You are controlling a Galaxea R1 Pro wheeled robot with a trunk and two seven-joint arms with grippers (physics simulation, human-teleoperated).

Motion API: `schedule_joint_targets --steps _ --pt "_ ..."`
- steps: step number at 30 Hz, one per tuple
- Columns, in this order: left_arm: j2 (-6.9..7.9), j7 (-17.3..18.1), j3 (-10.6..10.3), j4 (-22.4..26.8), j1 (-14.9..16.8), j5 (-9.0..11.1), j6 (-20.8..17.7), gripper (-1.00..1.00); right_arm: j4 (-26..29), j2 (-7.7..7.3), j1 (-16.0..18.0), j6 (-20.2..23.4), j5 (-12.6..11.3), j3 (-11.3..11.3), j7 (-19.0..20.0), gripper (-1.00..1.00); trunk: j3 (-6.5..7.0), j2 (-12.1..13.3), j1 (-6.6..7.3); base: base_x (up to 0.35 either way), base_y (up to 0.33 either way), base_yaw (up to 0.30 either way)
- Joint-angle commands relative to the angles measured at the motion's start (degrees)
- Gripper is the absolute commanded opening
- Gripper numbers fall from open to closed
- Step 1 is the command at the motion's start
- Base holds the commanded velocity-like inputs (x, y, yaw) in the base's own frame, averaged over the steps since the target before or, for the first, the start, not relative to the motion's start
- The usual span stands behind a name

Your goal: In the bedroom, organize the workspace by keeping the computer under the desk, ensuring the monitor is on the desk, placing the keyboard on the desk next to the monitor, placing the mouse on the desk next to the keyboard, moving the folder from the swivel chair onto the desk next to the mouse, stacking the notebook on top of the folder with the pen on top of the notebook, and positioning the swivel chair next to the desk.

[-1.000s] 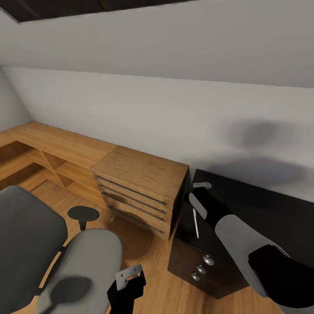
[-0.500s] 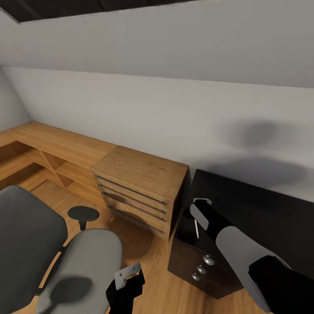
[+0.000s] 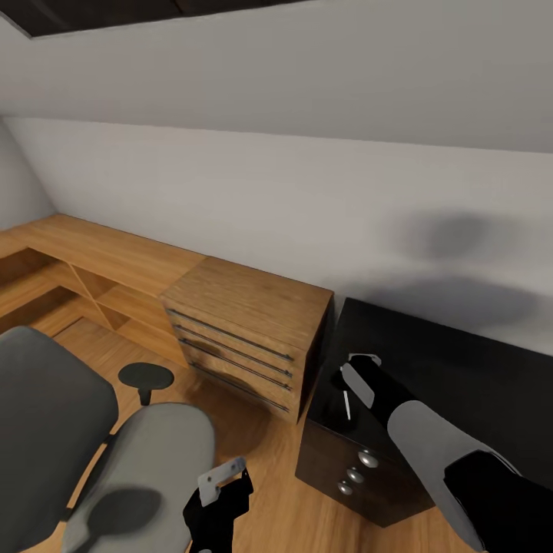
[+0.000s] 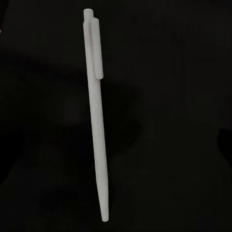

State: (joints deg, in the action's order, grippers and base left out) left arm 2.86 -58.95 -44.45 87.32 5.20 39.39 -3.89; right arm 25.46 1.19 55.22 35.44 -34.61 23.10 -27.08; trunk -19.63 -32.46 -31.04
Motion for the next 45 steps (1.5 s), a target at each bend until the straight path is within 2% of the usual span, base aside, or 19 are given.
schedule_joint_targets --steps 1,7,22,26,45 --pt "0.05 -0.38 -0.11 0.11 0.07 0.1 -0.41 1.0 0.06 -0.05 0.06 0.15 -0.59 0.45 -0.52 1.0 -0.27 -0.5 -0.25 0.0 0.0 0.0" --pt "0.05 -0.38 -0.11 0.13 0.07 0.23 -0.41 1.0 0.03 -0.05 0.06 0.1 -0.55 0.53 -0.51 1.0 -0.45 -0.9 -0.47 0.0 0.0 0.0" --pt "0.05 -0.38 -0.17 0.09 0.07 0.33 -0.49 1.0 -0.13 0.35 0.06 0.16 -0.44 0.78 -0.6 1.0 -3.14 -6.92 -3.76 0.0 0.0 0.0" --pt "0.04 -0.38 -0.19 0.09 0.07 0.33 -0.5 1.0 -0.14 0.38 0.06 0.18 -0.38 0.8 -0.6 1.0 -3.14 -6.92 -3.76 0.0 0.0 0.0" --pt "0.04 -0.38 -0.37 0.08 0.07 0.33 -0.41 1.0 -0.15 0.42 0.06 0.15 -0.37 0.81 -0.73 1.0 -6.56 -14.54 -7.93 0.0 0.0 0.0"
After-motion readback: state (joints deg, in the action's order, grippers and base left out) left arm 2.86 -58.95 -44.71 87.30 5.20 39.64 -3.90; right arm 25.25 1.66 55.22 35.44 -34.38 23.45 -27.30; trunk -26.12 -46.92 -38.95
